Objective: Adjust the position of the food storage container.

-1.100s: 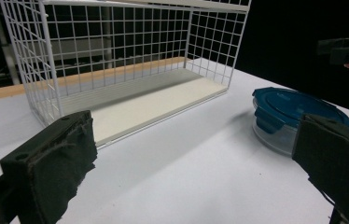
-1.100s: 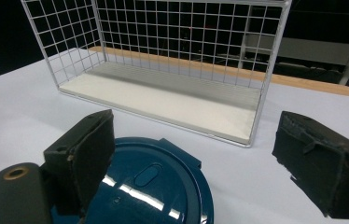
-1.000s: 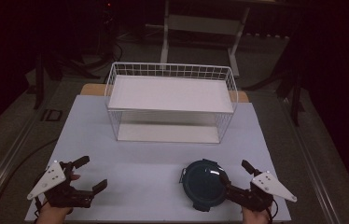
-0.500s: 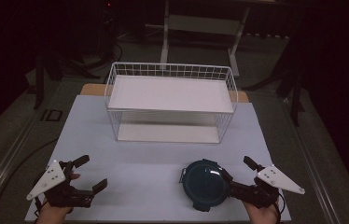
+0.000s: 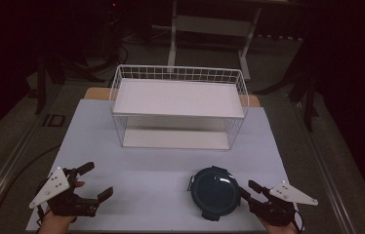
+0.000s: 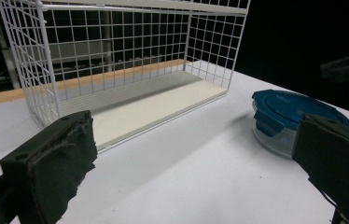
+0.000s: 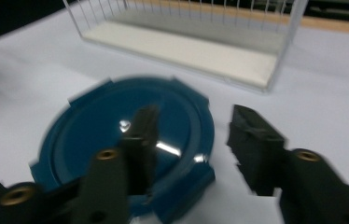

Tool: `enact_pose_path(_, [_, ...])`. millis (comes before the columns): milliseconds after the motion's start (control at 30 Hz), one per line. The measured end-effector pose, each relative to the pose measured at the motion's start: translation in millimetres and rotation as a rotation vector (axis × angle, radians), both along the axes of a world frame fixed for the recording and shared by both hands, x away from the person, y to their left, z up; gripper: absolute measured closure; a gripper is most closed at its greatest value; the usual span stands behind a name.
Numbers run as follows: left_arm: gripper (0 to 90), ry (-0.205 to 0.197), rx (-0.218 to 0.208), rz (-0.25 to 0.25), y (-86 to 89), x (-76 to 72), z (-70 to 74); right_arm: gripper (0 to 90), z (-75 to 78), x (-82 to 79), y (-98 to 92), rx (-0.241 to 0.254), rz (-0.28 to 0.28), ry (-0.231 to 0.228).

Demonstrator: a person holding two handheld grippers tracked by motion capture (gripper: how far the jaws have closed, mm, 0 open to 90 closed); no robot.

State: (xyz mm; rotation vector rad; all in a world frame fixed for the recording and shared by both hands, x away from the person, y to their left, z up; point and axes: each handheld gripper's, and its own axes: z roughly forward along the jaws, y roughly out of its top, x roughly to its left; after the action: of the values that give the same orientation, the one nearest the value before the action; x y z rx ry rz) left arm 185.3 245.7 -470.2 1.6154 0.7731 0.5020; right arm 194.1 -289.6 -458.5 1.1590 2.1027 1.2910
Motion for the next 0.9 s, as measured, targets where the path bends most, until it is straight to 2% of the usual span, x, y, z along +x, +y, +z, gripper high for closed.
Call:
enact_pose_path(100, [0.0, 0.0, 0.005, -0.002, -0.2, -0.3, 0.1, 69.6, -7.0, -3.1, -3.9, -0.016, 0.015, 0.04])
enact_pose_path(267, [0.0, 0.001, 0.005, -0.003, -0.7, -0.1, -0.1, 80.8, -17.2, -6.6, -9.0, -0.028, 0.028, 0.1])
enact_pose_path(400, [0.0, 0.002, 0.008, -0.003, -0.7, 0.2, -0.5, 89.8, -22.7, -11.2, -9.8, -0.041, 0.074, 0.136])
enact_pose_path(500, [0.0, 0.001, 0.01, -0.004, -0.9, 0.1, -0.5, 90.0, -25.7, -13.2, -9.6, -0.041, 0.091, 0.151])
enact_pose_path(533, [0.0, 0.0, 0.014, -0.004, -1.1, 0.0, -0.4, 90.0, -29.0, -14.2, -9.1, -0.039, 0.118, 0.179])
enact_pose_path(633, [0.0, -0.001, 0.015, -0.004, -1.2, 0.0, -0.4, 90.0, -29.8, -16.6, -8.8, -0.039, 0.137, 0.196])
enact_pose_path(867, [0.0, 0.0, 0.015, -0.006, -1.5, 0.3, -0.6, 90.0, -33.0, -18.3, -4.1, -0.06, 0.15, 0.202])
enact_pose_path(900, [0.0, 0.0, 0.015, -0.007, -1.5, 0.2, -0.4, 90.0, -33.5, -17.3, -4.2, -0.05, 0.15, 0.207])
